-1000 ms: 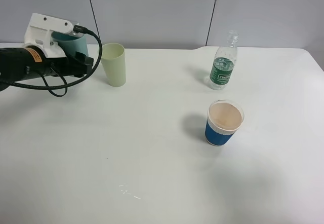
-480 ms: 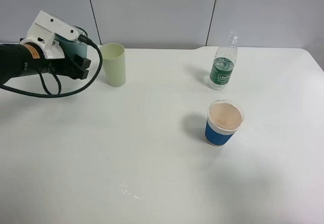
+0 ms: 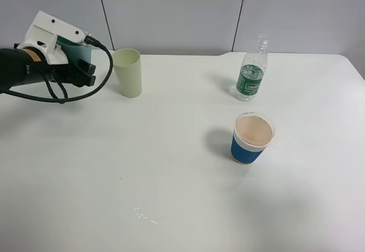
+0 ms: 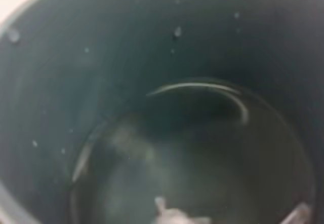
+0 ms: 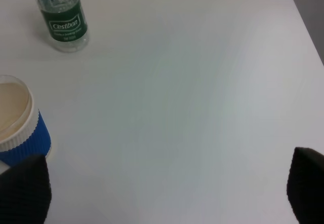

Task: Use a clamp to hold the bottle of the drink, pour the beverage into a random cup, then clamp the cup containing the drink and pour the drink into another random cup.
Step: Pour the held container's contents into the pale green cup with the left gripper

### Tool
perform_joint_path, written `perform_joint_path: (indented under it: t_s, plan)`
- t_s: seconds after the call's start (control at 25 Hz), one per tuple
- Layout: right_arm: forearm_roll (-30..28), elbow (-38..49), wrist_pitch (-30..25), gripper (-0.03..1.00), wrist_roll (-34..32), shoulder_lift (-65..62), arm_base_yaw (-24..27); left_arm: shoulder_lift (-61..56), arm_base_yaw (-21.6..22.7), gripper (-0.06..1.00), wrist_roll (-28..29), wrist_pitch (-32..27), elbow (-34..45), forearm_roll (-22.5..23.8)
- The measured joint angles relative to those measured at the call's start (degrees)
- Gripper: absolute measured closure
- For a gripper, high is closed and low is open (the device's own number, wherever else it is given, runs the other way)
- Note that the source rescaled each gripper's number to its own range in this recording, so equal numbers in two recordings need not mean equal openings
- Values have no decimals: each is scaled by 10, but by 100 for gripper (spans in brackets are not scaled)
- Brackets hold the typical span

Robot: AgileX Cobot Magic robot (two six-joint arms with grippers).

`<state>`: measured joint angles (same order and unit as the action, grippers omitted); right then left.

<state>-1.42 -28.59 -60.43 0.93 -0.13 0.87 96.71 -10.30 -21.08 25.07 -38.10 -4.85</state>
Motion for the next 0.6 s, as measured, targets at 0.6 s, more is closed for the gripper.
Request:
perform_joint_path:
  t_s: [0.6]
  plan:
    - [0,0,0,12,0,0,0,0,0,94,-105,-64,-33,-26]
